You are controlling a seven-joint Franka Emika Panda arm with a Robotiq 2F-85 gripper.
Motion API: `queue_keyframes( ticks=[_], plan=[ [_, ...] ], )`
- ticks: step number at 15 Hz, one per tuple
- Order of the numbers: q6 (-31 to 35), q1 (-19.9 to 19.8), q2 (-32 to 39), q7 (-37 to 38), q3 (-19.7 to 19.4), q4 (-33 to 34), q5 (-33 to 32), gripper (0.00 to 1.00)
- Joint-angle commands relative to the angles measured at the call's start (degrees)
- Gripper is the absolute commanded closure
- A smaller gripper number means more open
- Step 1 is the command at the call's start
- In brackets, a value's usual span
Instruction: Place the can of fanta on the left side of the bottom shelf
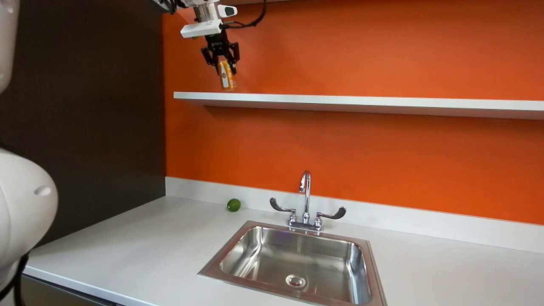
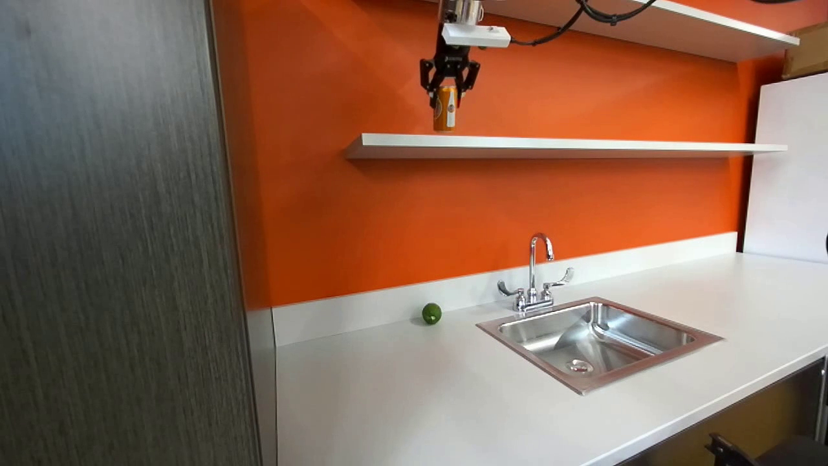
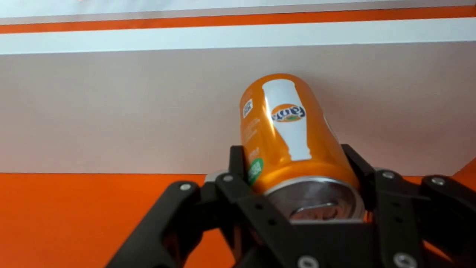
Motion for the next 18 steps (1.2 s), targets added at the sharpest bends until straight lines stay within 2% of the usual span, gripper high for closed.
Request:
queue_keyframes(
  ticks=[1,11,12,13,15,18],
  plan=[
    [-3.76,0.53,3.97,-0.56,0.09,6.85,-0.68,0.62],
    [-7.97,1.38,10.28,0.03,-0.26,15.51,-1.21,0.62],
    [-8.28,1.39,10.85,0.01,-0.29,16.38,-1.22,0.12],
    [-8.59,1.41,11.29,0.26,-0.35,17.03,-1.30,0.11],
    [-9.02,1.39,11.76,0.33,-0.50,17.95,-1.52,0.01],
    [-8.96,1.12,11.15,0.23,-0.65,17.57,-1.09,0.00]
  ],
)
